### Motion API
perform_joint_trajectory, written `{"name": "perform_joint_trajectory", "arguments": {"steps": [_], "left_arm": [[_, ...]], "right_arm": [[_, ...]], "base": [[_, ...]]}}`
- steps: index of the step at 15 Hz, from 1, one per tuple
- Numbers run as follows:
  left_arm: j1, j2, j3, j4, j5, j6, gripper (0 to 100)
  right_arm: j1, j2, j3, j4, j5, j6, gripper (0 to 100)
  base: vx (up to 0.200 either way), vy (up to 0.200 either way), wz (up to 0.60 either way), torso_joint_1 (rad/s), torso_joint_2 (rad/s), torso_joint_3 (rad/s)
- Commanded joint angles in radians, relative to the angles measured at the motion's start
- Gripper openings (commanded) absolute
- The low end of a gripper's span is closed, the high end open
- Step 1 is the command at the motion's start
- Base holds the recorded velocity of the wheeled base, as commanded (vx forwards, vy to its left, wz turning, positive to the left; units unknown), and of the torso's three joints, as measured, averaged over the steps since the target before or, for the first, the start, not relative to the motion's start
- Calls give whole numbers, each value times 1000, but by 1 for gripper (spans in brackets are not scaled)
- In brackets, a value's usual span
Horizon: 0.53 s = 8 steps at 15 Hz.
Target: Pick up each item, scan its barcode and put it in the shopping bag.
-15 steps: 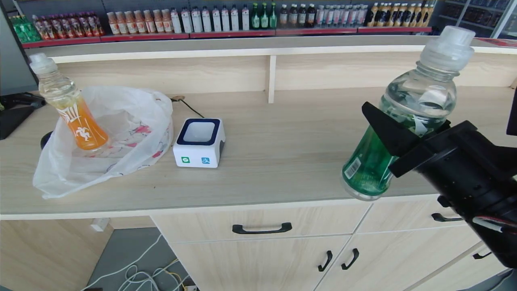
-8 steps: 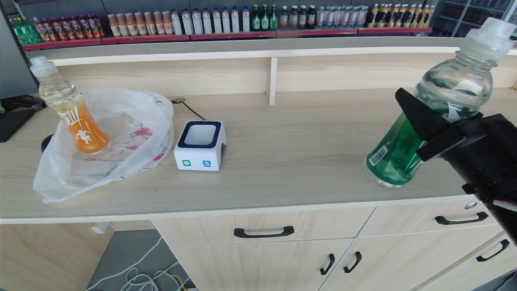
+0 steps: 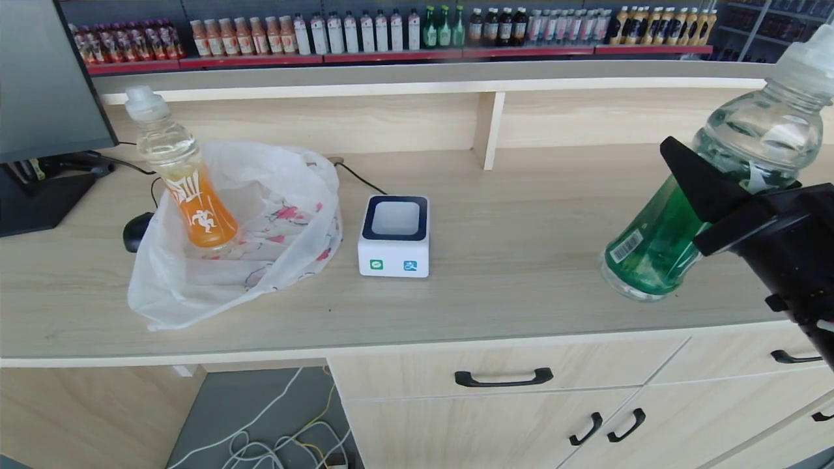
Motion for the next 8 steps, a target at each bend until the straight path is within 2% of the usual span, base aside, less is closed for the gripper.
{"name": "perform_joint_trajectory", "arguments": {"steps": [1, 6, 8], "left_arm": [[2, 0, 0, 0, 0, -1, 100], [0, 0, 0, 0, 0, 0, 100], [0, 0, 0, -1, 0, 0, 100]], "right_arm": [[2, -26, 3, -1, 0, 5, 0], [-2, -55, 26, -1, 3, 11, 0], [-3, -63, 46, -1, 3, 11, 0]], "base": [[0, 200, 0, -2, -2, 2], [0, 200, 0, 1, 1, 2], [0, 0, 0, 0, 0, 0]]}}
